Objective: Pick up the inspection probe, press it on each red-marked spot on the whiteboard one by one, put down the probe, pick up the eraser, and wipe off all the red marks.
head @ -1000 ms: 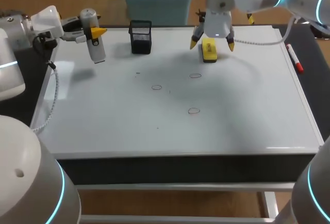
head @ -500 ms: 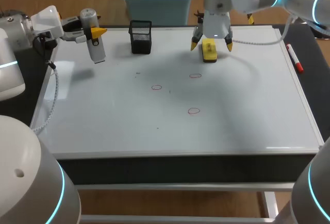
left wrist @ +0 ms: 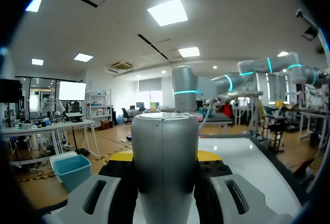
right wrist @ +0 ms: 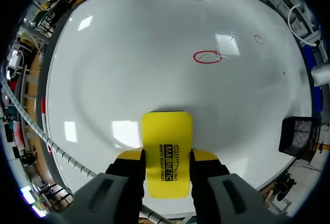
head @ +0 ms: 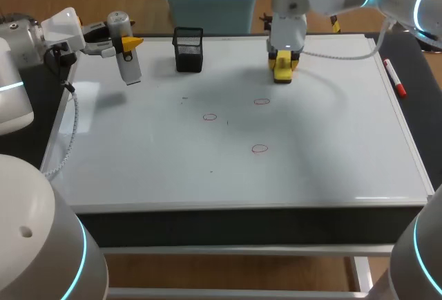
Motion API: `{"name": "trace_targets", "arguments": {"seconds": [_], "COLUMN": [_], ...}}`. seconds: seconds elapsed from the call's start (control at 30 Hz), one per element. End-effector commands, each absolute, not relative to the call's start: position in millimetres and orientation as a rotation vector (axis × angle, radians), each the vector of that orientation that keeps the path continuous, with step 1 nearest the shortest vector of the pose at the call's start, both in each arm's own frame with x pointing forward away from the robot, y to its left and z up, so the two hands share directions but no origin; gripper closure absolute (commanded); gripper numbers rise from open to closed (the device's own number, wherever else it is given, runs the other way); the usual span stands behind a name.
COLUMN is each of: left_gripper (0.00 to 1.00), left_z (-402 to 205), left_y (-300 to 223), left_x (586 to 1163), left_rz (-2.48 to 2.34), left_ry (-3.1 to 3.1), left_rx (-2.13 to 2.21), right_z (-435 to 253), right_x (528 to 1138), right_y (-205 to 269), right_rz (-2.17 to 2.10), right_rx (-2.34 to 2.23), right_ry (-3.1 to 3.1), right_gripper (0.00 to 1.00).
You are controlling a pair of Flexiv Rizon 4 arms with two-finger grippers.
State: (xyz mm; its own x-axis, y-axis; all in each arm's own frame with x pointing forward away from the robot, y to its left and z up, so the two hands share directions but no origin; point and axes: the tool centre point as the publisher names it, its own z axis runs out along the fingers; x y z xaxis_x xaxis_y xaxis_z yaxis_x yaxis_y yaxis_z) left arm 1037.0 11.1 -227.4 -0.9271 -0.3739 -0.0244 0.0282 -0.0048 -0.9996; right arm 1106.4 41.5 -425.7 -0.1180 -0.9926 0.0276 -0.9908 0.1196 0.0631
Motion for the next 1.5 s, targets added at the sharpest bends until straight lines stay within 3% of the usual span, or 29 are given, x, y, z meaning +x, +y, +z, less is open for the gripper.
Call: {"name": "trace_targets", "arguments": {"seconds": [0.03,0.9,1.5], "left_gripper": [1.00,1.00,1.00], "left_z": [-227.6,-227.6,-227.6], "left_y": [10.3,10.3,10.3], "left_x": [1037.3,1037.3,1037.3], "left_rz": [-2.012,-2.012,-2.012], "left_ry": [1.985,1.985,1.985], "left_rx": [-0.359,-0.359,-0.359], "right_z": [-415.5,-376.8,-378.9], "right_x": [1107.8,1093.8,1076.8], "right_y": [36.4,-95.7,-146.2], "right_rz": [-0.023,0.079,0.033], "right_rx": [2.024,1.534,1.294], "right_ry": [-2.312,-2.711,-2.868], "right_gripper": [1.00,1.00,1.00]}}
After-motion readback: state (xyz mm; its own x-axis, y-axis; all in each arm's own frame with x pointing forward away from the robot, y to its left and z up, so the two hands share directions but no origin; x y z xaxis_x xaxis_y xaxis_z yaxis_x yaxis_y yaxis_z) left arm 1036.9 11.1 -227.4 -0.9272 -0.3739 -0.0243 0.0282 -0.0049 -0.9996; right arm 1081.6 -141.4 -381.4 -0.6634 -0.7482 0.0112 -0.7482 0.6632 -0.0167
